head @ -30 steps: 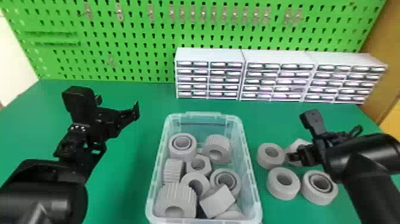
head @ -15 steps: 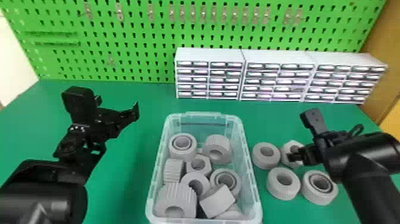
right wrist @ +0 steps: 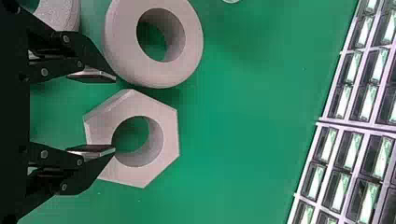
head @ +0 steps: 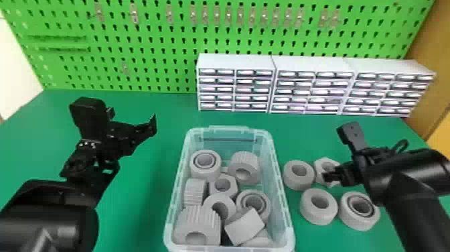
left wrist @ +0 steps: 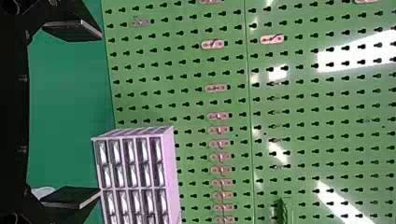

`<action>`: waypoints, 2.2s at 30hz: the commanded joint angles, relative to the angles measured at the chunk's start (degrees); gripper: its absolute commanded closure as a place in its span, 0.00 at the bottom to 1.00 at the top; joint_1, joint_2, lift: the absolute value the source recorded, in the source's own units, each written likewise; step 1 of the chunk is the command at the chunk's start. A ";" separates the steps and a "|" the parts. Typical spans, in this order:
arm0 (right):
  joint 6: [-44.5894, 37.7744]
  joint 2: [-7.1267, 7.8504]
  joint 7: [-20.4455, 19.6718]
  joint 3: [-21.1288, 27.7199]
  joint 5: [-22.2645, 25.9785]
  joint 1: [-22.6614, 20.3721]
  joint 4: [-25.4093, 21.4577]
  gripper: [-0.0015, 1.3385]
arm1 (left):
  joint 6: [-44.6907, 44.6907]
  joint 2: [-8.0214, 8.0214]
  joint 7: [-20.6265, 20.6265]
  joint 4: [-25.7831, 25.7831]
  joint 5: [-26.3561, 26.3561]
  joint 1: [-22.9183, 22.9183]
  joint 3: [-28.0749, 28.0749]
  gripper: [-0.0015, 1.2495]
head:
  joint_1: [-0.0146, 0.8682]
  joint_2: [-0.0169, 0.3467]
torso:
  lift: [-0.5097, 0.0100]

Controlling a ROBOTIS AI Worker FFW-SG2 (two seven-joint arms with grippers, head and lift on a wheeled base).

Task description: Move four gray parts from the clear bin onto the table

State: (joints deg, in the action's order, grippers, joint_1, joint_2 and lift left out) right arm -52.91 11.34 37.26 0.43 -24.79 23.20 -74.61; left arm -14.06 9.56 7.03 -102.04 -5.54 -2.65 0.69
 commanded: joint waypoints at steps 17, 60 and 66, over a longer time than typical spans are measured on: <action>1.76 -2.02 -1.93 4.31 3.09 -3.42 -15.65 0.37 | 0.18 -0.06 0.00 0.00 -0.18 -0.16 0.10 0.09 | 0.78 0.14 | 0.89; 25.49 -4.92 -12.30 24.18 31.91 -16.52 -30.24 0.37 | 5.62 -1.21 -0.53 -2.90 -0.79 -1.48 -1.65 0.09 | 0.78 0.14 | 0.89; 26.72 -5.45 -12.57 23.21 30.59 -16.96 -30.15 0.37 | 5.71 -1.21 -0.53 -2.99 -0.88 -1.13 -1.48 0.09 | 0.78 0.14 | 0.89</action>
State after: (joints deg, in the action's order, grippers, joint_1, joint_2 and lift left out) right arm -27.23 6.33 24.90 24.28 6.68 6.58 -104.86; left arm -8.38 8.35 6.50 -104.94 -6.33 -4.12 -0.87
